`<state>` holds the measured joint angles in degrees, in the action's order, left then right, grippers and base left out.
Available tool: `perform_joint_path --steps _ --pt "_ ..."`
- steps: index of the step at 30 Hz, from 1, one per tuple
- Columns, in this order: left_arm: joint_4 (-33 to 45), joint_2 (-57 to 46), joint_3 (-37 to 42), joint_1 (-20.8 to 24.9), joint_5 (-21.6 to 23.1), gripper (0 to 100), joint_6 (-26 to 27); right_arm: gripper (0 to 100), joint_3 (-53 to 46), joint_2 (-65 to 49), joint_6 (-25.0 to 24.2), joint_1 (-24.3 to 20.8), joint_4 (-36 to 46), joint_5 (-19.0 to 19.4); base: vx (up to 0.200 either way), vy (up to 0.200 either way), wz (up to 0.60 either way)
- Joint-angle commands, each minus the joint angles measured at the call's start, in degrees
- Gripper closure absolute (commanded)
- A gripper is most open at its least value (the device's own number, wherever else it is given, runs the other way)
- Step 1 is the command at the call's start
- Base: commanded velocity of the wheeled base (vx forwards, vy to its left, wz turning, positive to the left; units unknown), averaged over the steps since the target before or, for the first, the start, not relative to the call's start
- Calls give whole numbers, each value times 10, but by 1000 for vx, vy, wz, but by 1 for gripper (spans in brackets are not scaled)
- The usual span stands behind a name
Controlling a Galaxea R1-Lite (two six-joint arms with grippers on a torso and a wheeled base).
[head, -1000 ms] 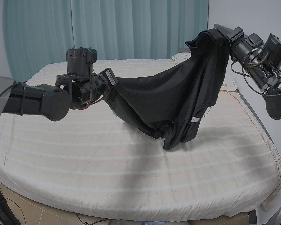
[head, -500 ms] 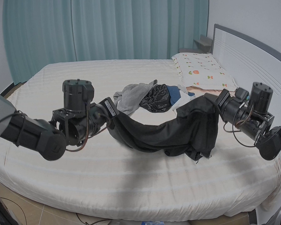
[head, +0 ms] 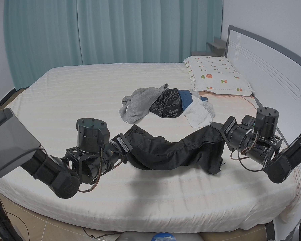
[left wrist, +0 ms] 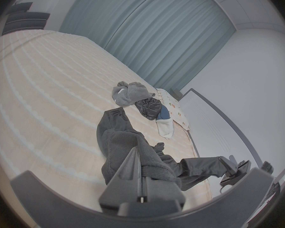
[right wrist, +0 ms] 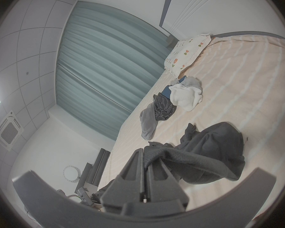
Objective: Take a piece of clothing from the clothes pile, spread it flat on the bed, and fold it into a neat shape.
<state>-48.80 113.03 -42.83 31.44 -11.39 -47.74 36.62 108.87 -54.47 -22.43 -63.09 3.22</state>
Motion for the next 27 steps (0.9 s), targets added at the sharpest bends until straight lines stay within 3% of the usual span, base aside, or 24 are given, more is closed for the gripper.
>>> perform_joint_path --steps 1,12,27 --pt "-41 8 34 0 -1 100 -20 100 -16 14 2 -3 -18 -1 0 0 0" --pt "-60 14 47 5 -12 100 -24 100 -27 7 2 -16 -21 -4 0 0 0" --pt "-45 -72 113 -15 -11 100 -26 100 3 19 20 -48 -12 -23 0 200 0"
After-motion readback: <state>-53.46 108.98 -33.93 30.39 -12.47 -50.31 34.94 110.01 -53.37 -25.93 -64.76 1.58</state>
